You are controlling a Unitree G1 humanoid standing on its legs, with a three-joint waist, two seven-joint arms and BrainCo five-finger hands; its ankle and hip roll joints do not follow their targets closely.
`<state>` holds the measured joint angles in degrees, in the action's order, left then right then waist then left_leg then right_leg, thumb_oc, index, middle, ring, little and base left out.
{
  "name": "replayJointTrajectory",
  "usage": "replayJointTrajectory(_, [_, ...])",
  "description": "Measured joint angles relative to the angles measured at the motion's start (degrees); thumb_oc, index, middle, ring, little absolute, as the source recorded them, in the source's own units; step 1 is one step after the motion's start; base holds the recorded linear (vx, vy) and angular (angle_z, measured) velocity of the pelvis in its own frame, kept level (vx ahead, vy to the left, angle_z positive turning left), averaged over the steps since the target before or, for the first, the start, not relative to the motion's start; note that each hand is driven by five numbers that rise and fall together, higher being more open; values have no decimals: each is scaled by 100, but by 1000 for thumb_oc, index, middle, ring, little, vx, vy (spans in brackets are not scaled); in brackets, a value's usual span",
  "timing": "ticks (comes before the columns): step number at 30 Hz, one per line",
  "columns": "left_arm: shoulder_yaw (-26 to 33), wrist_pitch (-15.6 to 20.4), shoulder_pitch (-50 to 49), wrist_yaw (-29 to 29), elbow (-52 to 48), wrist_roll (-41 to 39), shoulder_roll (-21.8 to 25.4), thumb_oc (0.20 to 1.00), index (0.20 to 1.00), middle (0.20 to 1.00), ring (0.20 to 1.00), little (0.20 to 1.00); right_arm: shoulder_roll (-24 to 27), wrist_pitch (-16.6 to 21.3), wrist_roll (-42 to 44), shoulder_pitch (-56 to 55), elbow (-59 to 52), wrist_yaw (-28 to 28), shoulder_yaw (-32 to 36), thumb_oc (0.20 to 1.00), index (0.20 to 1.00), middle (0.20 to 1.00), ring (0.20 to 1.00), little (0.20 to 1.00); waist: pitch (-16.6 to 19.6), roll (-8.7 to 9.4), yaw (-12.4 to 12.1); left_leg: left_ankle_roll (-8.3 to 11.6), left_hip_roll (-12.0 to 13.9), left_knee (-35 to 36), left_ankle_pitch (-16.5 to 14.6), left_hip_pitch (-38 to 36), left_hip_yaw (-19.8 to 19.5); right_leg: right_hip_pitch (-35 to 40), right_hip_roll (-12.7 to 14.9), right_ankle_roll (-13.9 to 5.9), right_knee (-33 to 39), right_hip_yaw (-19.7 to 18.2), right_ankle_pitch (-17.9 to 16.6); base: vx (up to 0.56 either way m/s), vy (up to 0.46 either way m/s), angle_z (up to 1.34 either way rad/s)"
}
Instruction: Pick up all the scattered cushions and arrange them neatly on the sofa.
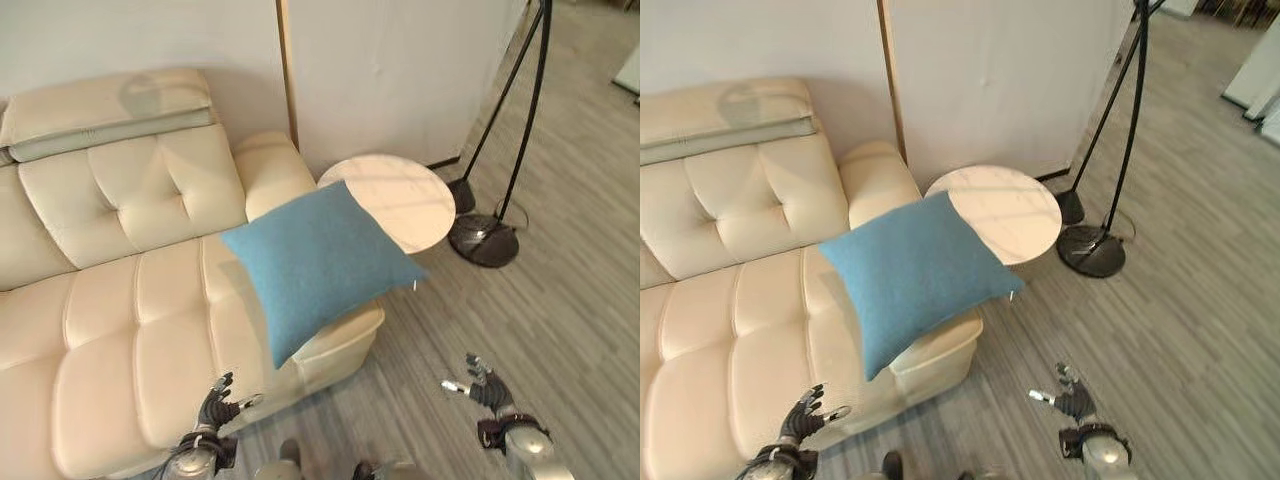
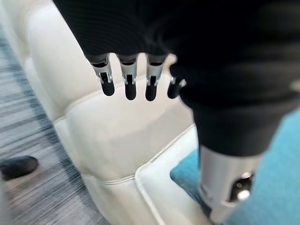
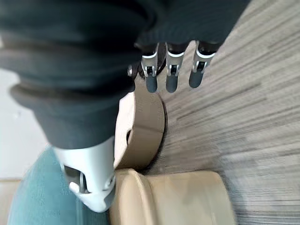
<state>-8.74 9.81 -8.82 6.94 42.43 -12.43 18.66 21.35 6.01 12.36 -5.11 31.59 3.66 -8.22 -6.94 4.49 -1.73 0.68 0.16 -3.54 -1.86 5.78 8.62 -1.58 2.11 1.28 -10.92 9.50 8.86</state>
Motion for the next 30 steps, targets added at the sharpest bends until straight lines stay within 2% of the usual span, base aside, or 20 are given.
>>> replayJointTrajectory(1, [2,-4,3,0,3,-1,-10,1000,1000,1000,1000,1000,-2,-3,-2,34,3,-8,-12,1000,1000,1000,1000,1000,-3,-37,-5,-65,-66,64,-5,8,4,47,7,-36,51,-20,-38,128,181,-28])
replayJointTrajectory(2, [2,-7,4,-2,9,-1,-16,1000,1000,1000,1000,1000,-4,-7,-3,55,2,-17,-27,1000,1000,1000,1000,1000,13,-70,-5,-261,-148,197,56,-23,8,49,11,-49,-10,-29,-35,89,129,-45])
replayJointTrajectory(3, [17,-5,104,-3,26,-1,29,1000,1000,1000,1000,1000,-3,-23,-3,105,17,-21,-38,1000,1000,1000,1000,1000,-11,-269,-20,-554,-113,360,359,-200,-30,-57,-59,-163,-549,-18,32,113,130,-42])
replayJointTrajectory(5, [79,-3,170,-2,46,-1,144,1000,1000,1000,1000,1000,-27,-16,-5,86,-57,-41,-156,1000,1000,1000,1000,1000,9,-172,14,-559,-178,347,225,-238,-32,-234,99,-472,-1061,14,150,124,88,-15])
replayJointTrajectory(6, [119,-3,245,-1,48,0,177,1000,1000,1000,1000,1000,-25,-19,-5,101,-59,-40,-174,1000,1000,1000,1000,1000,-32,-110,11,-591,-215,375,223,-304,-37,-374,159,-519,-1409,15,163,141,65,4])
replayJointTrajectory(8, [226,-3,324,0,51,-1,174,1000,1000,1000,1000,1000,-25,-20,-7,24,-82,-40,-191,1000,1000,1000,1000,1000,-51,-75,47,-685,-278,415,276,-397,-141,-710,355,-766,-2066,98,272,150,35,15])
replayJointTrajectory(9, [228,-1,316,1,49,-2,172,1000,1000,1000,1000,1000,-24,-21,-7,-34,-126,-40,-195,1000,1000,1000,1000,1000,-61,-104,93,-690,-291,421,287,-430,-231,-722,414,-781,-2094,92,306,103,10,33])
replayJointTrajectory(13, [228,1,237,-3,53,-1,199,1000,1000,1000,1000,1000,-19,11,-21,-38,-303,-31,-202,1000,1000,1000,1000,1000,-79,-102,136,-687,-332,511,313,-613,-368,-943,563,-778,-1527,-63,253,159,-28,29])
replayJointTrajectory(14, [237,1,274,-3,71,-2,191,1000,1000,1000,1000,1000,-1,14,-48,-12,-354,-23,-203,1000,1000,1000,1000,1000,-91,-128,143,-616,-343,505,236,-598,-499,-1051,499,-789,-1233,-202,235,167,-73,33])
replayJointTrajectory(16, [236,1,275,-3,83,-2,165,1000,1000,1000,1000,1000,82,19,-122,48,-525,-4,-194,1000,1000,1000,1000,1000,-159,-171,145,-663,-364,499,251,-655,-638,-1202,391,-824,-546,-342,-110,167,-84,41])
replayJointTrajectory(17, [247,-3,321,2,143,-4,137,1000,1000,1000,1000,1000,138,24,-167,91,-545,8,-193,1000,1000,1000,1000,1000,-206,-237,189,-601,-347,481,197,-677,-824,-1269,247,-918,-257,-644,-300,117,-79,102])
replayJointTrajectory(18, [248,5,293,-6,52,-2,164,1000,1000,1000,1000,1000,238,6,-290,70,-668,95,-174,1000,1000,1000,1000,1000,-250,-149,301,-597,-492,480,220,-703,-1094,-1275,243,-1014,159,-951,-711,200,-165,117])
replayJointTrajectory(19, [250,26,277,-4,32,2,182,1000,1000,1000,1000,1000,252,19,-335,50,-718,118,-158,1000,1000,1000,1000,1000,-219,-24,295,-607,-583,486,203,-748,-1141,-1267,291,-967,240,-1096,-894,136,-113,110])
replayJointTrajectory(20, [247,30,246,-6,36,4,199,1000,1000,1000,1000,1000,274,22,-413,72,-724,121,-145,1000,1000,1000,1000,1000,-196,73,265,-589,-640,567,187,-867,-1161,-1188,326,-802,288,-1085,-1121,156,-178,44])
replayJointTrajectory(22, [149,28,216,-11,16,7,183,1000,1000,1000,1000,1000,464,21,-527,215,-731,158,-127,1000,1000,1000,1000,1000,-182,35,176,-427,-583,499,13,-874,-1297,-1026,324,-662,597,-804,-1494,113,-164,29])
replayJointTrajectory(24, [147,27,224,-22,-130,6,217,1000,1000,1000,1000,1000,817,-19,-682,631,-729,198,-282,1000,1000,1000,1000,1000,-182,-45,110,-292,-384,497,-74,-772,-1467,-816,184,-624,1055,-539,-1649,41,-86,29])
replayJointTrajectory(26, [148,68,259,-16,-284,6,297,1000,1000,1000,1000,1000,1032,-7,-745,1126,-724,259,-241,1000,1000,1000,1000,1000,-209,20,38,-197,-260,492,3,-740,-1448,-751,40,-387,1351,-480,-1975,4,-113,5])
replayJointTrajectory(28, [50,73,459,-12,-287,3,347,1000,1000,1000,1000,1000,1298,-10,-771,1788,-681,325,-429,1000,1000,1000,1000,1000,-258,40,-19,-133,-132,485,-14,-654,-1450,-693,-91,-267,1563,-401,-2064,-56,-157,8])
replayJointTrajectory(30, [-192,92,1103,23,-172,-7,422,1000,1000,1000,1000,1000,1362,-14,-767,2727,-78,369,-877,1000,1000,1000,1000,1000,-352,137,-8,9,-45,497,73,-405,-1625,-850,-132,-304,1563,-156,-2016,-39,-125,45])
